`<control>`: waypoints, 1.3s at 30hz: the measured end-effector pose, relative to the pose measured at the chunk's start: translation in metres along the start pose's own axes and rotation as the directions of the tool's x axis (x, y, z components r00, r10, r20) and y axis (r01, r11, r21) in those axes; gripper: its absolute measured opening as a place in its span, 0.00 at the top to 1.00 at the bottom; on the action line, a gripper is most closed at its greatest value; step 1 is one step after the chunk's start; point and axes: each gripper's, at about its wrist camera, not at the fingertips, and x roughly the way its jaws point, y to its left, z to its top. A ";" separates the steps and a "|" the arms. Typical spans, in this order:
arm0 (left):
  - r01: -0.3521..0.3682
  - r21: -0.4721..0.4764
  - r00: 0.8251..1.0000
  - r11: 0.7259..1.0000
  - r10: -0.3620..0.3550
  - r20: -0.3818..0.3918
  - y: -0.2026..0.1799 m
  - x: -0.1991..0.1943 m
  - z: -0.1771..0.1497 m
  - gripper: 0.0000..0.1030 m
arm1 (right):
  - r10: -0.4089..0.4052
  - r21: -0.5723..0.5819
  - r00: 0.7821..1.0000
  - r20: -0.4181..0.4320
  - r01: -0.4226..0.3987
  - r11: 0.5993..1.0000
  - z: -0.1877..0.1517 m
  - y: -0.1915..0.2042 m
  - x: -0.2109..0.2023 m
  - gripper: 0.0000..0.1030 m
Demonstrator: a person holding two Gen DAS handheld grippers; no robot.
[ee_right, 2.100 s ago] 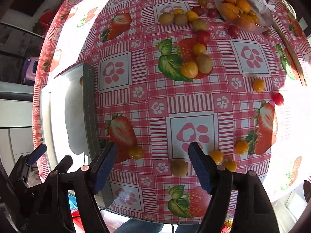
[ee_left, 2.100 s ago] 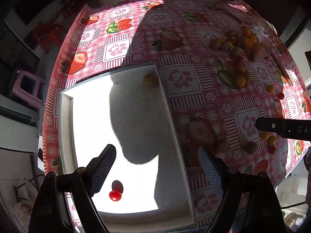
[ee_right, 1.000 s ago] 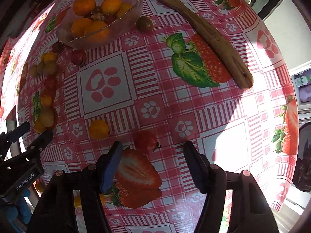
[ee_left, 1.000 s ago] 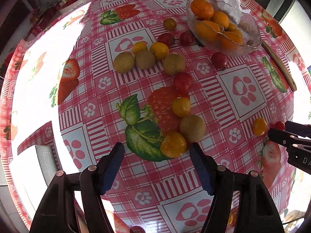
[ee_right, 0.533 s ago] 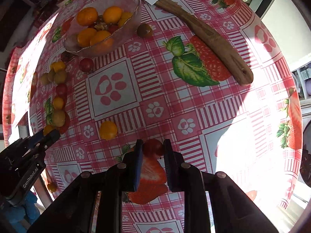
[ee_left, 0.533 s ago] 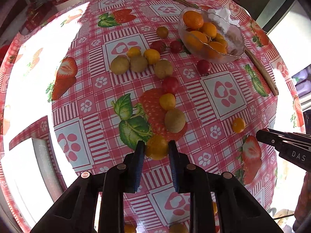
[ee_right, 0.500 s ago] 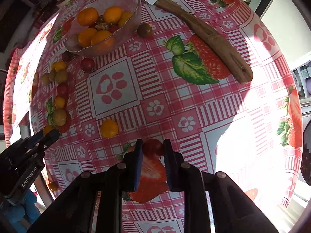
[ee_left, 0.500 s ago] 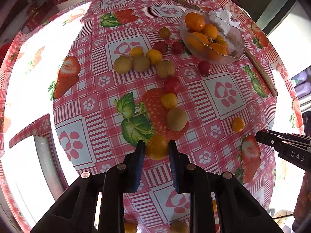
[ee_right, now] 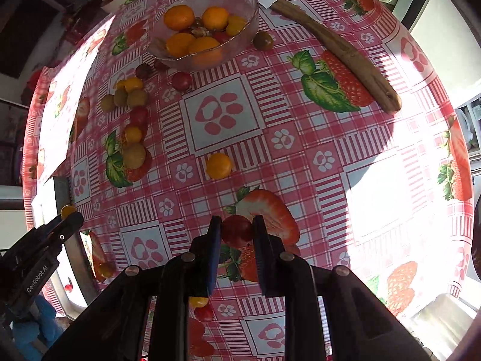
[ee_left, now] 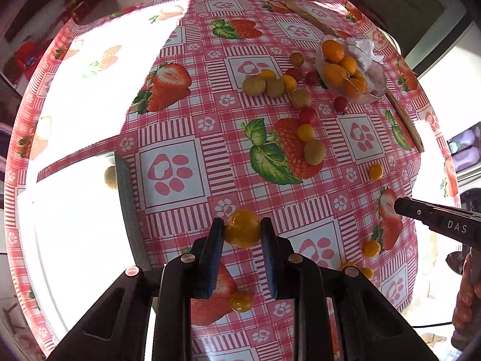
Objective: Organize fruits
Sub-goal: 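Carry both tomatoes over the white tray and open both grippers to release them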
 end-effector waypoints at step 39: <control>-0.173 -0.302 0.985 0.937 0.163 -0.058 0.201 -0.003 -0.097 0.75 | 0.103 -0.417 0.979 -0.174 -0.168 0.893 -0.053 0.313 0.071 0.78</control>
